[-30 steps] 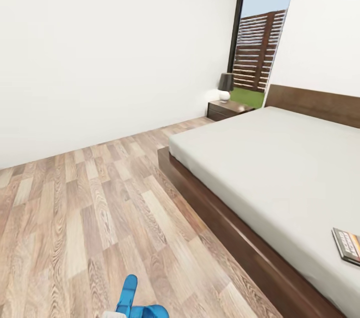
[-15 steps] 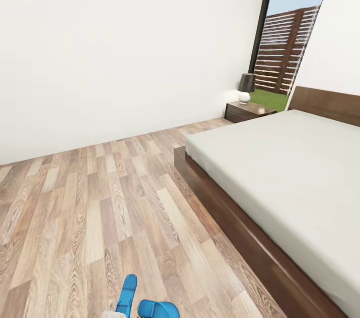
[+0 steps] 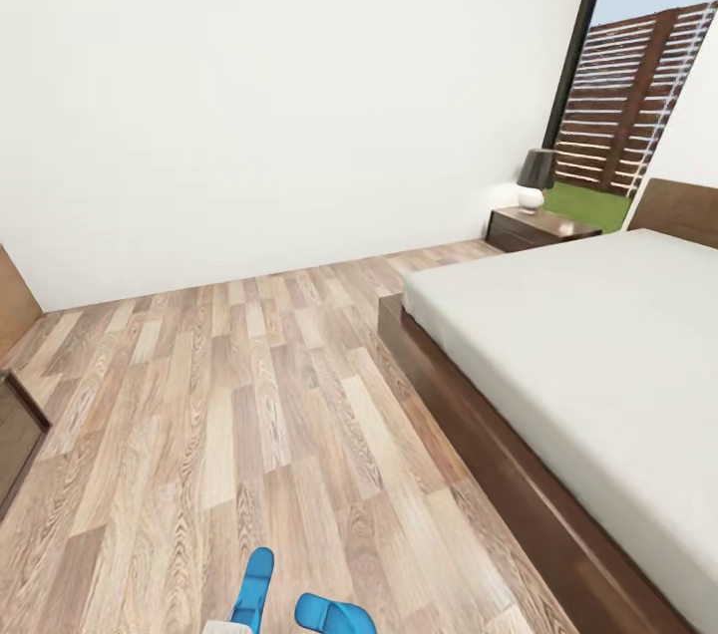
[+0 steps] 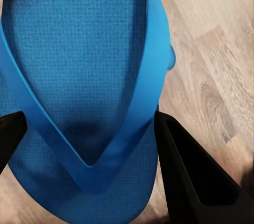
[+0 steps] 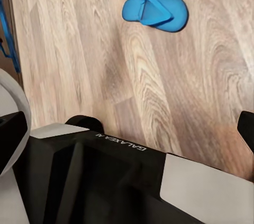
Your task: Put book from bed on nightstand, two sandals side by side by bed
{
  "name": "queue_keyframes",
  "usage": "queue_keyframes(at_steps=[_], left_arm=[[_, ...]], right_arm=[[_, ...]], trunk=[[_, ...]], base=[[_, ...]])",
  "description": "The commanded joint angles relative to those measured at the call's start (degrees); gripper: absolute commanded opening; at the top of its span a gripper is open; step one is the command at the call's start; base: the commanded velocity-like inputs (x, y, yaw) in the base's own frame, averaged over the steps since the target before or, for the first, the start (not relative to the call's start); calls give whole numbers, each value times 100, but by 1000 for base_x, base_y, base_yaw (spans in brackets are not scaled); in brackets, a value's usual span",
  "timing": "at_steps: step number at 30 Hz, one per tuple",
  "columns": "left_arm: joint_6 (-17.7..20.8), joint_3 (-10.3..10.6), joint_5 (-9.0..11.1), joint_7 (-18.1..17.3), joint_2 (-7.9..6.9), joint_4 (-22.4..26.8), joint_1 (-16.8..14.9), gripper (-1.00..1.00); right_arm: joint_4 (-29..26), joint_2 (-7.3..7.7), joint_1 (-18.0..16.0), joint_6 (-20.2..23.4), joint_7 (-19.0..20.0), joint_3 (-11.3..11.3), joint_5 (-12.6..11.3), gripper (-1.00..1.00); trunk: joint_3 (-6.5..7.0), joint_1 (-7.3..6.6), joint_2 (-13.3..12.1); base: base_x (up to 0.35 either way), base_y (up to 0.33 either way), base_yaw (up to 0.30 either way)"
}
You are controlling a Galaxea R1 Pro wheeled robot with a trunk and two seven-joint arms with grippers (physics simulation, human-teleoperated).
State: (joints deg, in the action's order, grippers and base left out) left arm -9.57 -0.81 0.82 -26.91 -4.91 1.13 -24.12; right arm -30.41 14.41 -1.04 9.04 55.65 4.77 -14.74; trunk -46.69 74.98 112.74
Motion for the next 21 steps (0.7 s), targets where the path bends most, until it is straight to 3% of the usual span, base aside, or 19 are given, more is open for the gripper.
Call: queue_keyframes(at_steps=[1, 8, 21], left_arm=[[-15, -7, -3, -25, -1, -7, -5, -100], [-13, -7, -3, -25, -1, -7, -5, -100], [-13, -7, -3, -25, 16, -7, -5, -100]], right_arm=[[0, 0, -1, 61, 22, 7, -46, 100], [0, 0, -1, 59, 25, 7, -46, 100], [0, 0, -1, 59, 25, 6, -47, 100]], trunk=[[-5, 0, 2], [-5, 0, 2], [-5, 0, 2]], base=[[62, -64, 161], [37, -29, 31], [188, -135, 0]])
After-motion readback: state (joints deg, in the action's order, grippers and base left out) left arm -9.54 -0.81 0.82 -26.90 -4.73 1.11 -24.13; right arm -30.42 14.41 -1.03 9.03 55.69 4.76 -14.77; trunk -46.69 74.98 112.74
